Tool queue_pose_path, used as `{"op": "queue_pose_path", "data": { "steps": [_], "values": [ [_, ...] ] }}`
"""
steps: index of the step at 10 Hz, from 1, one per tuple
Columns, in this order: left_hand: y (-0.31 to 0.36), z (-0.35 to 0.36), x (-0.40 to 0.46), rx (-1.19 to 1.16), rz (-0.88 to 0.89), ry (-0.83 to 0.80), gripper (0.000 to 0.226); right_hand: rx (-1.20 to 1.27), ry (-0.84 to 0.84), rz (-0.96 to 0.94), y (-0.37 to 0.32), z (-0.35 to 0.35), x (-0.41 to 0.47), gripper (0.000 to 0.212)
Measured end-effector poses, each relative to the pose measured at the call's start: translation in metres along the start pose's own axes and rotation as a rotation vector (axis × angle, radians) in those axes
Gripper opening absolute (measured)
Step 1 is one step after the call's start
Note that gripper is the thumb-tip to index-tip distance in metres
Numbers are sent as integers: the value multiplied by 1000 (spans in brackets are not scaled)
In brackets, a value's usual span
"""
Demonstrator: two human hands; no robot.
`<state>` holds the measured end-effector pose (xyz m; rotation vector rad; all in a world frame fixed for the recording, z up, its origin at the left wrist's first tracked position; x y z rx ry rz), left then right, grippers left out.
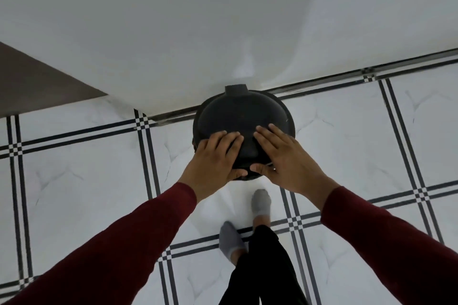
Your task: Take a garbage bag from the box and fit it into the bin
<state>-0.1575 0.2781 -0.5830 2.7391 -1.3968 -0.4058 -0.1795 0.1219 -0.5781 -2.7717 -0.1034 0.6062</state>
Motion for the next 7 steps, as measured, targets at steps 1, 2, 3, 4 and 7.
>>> {"op": "queue_pose_path", "data": {
  "steps": [1,2,3,4,7],
  "values": [
    [14,35,-7,59,-14,-34,80,-15,19,32,4,31,-7,77],
    [21,65,-8,65,-64,-83,80,-30,36,59,10,52,-8,64],
    [28,83,-7,62,-105,-109,71,-62,-4,55,13,72,-6,57],
    [26,86,-4,10,-154,-112,52,-129,-112,76,17,79,0,56],
    [15,8,-2,-328,-387,20,45,174,-123,212,12,7,-7,32]
  ]
}}
Point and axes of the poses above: each hand's wrist, its own x-axis towards the middle knuckle, its own z-axis out of the palm, y = z × x, the point moved 8 cm from there along x, towards the middle knuckle, and after that the axes turned 9 degrees about z, right-handed, at the moved point
